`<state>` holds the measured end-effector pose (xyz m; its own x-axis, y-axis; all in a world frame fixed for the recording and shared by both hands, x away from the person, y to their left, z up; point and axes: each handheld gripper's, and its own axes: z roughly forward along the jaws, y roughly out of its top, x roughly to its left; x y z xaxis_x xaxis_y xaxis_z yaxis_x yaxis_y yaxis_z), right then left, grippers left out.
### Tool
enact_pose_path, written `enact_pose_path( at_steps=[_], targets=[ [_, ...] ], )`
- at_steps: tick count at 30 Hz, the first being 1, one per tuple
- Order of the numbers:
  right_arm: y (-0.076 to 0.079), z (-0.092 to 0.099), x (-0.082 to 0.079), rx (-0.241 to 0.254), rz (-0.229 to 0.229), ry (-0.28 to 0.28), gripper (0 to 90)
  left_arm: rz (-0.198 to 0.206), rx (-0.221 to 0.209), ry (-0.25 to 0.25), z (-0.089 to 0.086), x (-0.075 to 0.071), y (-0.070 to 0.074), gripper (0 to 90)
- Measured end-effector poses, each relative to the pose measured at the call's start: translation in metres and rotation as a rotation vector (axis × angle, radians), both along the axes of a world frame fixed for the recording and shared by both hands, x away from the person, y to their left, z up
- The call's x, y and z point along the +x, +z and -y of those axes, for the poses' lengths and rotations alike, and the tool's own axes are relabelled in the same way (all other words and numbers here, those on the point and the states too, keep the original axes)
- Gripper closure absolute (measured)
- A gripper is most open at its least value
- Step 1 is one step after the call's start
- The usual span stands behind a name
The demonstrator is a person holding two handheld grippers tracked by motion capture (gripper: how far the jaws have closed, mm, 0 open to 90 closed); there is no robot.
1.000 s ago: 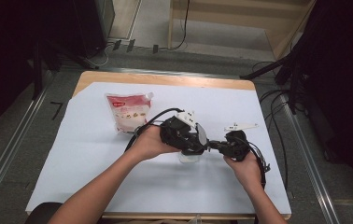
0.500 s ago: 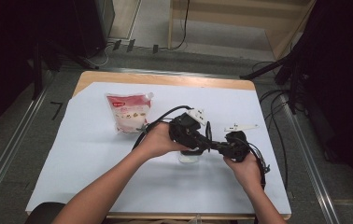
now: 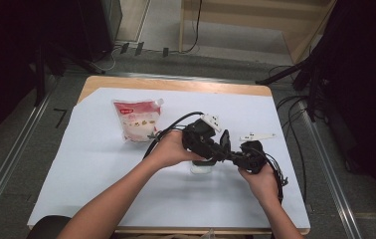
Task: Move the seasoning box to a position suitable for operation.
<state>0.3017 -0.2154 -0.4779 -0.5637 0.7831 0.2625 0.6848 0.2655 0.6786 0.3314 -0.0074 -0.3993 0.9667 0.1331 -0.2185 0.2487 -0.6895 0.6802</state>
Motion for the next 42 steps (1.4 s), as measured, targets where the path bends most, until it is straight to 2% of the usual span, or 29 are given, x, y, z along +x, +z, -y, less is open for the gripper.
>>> enact_pose_path(
  at_steps=[3,7,8,10,12,16,19,21,22,31,33,34,37,39,42],
  targets=[
    [0.003,0.005,-0.003,0.019,0.005,-0.006,82.1,0.017,-0.006,0.01,-0.008,-0.001,0.002,62.2],
    [0.008,0.009,-0.011,0.02,0.01,-0.004,76.3,0.015,-0.003,0.039,-0.022,0.0,0.005,55.9],
    [0.01,0.011,-0.016,0.013,0.031,-0.01,73.7,0.009,0.005,0.055,-0.025,-0.001,0.006,54.9],
    [0.012,0.011,-0.018,0.014,0.037,-0.008,72.3,0.002,0.009,0.07,-0.034,-0.001,0.008,54.3],
    [0.014,0.011,-0.025,0.034,0.033,0.017,67.0,0.007,0.001,0.092,-0.043,-0.003,0.01,53.2],
    [0.012,0.01,-0.032,0.043,0.027,0.052,63.2,0.004,-0.003,0.104,-0.052,-0.003,0.014,52.4],
    [0.014,0.009,-0.041,0.039,0.054,0.063,60.8,0.013,-0.006,0.135,-0.061,-0.003,0.018,46.7],
    [0.018,0.009,-0.046,0.048,0.065,0.061,57.4,0.004,-0.012,0.149,-0.066,-0.002,0.02,42.4],
    [0.021,0.008,-0.051,0.068,0.07,0.065,54.8,0.005,-0.018,0.157,-0.072,-0.002,0.022,42.1],
    [0.031,0.002,-0.068,0.098,0.091,0.1,54.2,0.022,-0.025,0.188,-0.094,-0.006,0.026,42.2],
    [0.033,-0.001,-0.07,0.093,0.082,0.118,53.6,0.026,-0.021,0.195,-0.099,-0.006,0.028,42.3],
    [0.036,-0.005,-0.072,0.095,0.089,0.14,54.0,0.023,-0.031,0.211,-0.104,-0.006,0.028,42.4],
    [0.039,-0.01,-0.075,0.095,0.109,0.162,54.0,0.028,-0.026,0.215,-0.109,-0.007,0.028,42.4],
    [0.042,-0.019,-0.079,0.104,0.129,0.198,54.1,0.028,-0.027,0.224,-0.115,-0.006,0.03,42.4],
    [0.044,-0.03,-0.082,0.109,0.126,0.228,52.6,0.022,-0.028,0.25,-0.127,-0.007,0.033,42.4]
  ],
)
